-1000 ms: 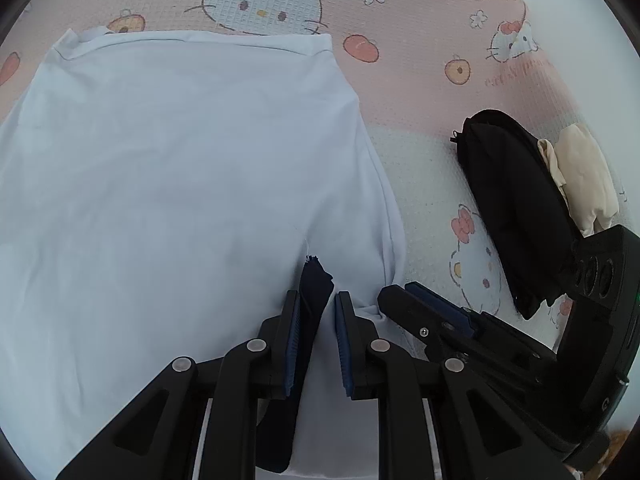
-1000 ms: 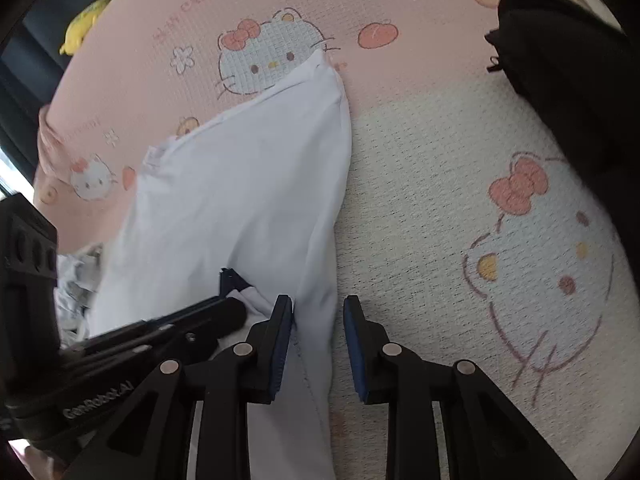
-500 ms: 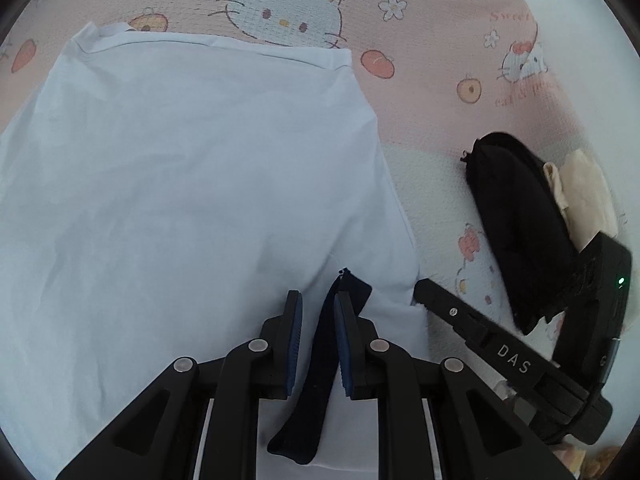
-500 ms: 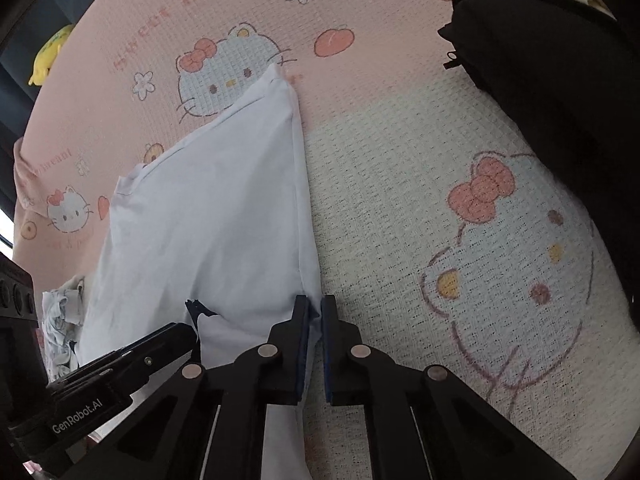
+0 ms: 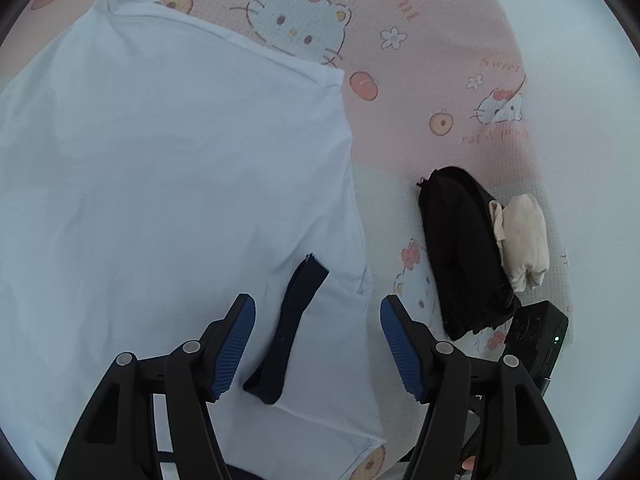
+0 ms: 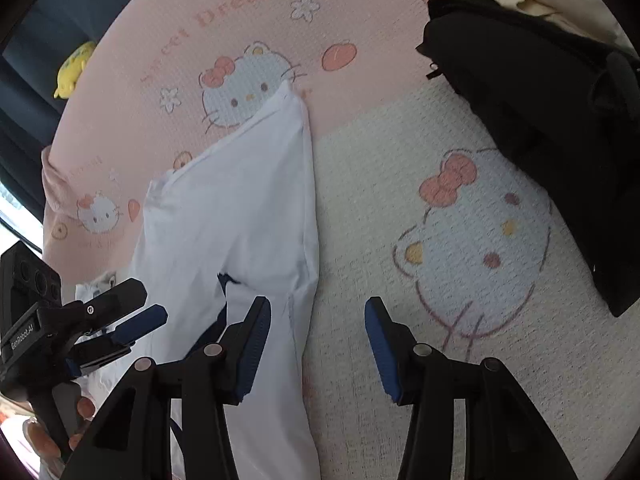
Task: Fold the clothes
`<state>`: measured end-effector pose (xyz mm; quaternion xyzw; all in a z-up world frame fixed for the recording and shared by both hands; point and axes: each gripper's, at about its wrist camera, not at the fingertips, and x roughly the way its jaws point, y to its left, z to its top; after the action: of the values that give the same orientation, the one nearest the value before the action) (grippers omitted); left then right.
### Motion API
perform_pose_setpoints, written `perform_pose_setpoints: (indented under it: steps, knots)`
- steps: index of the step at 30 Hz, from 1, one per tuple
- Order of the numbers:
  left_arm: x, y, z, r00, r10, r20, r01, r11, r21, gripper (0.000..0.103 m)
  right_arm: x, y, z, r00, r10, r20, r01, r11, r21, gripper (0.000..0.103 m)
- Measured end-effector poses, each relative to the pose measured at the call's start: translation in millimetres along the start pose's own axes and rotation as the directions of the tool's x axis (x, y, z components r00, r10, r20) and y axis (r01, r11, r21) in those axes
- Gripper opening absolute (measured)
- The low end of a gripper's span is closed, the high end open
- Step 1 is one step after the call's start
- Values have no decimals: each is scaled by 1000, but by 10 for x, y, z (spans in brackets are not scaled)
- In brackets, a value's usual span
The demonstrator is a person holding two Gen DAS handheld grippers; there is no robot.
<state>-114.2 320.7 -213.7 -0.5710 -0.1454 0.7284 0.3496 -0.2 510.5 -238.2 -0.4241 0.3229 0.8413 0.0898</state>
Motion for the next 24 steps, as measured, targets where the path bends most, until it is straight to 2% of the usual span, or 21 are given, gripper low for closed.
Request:
perform_pose_setpoints:
  steps: [3,6,11,14,18,22,24]
  knots:
    - [19,0,-139,999,21,-33,-20,1000,22,63,57,85,-114,998,-13,-59,11,999,-48,48]
    - [-27,-27,-275,998,20,-62,-17,999,42,63,-7,137,-263,996,-45,-80,37,994,-99,48]
    - [-65,-112,-399,995,25,-94,-16,996,93,63,-292,193,-608,988,-154,-27,146,970,-195,48]
    - [-52,-112,-479,992,27,-123,-14,995,101,63,-442,163,-816,985,-172,-9,165,961,-220,48]
    - [-50,-24,-578,990,11,-138,-2,998,62,63,-532,57,-1022,986,-166,-7,161,966,-202,49]
    - [-26,73,-611,988,-36,-150,33,999,-26,63,-554,-10,-1108,986,-166,-2,163,969,-188,49]
    - [-12,87,-618,987,-32,-156,25,999,-47,63,-577,1,-1122,986,-169,3,167,967,-193,49]
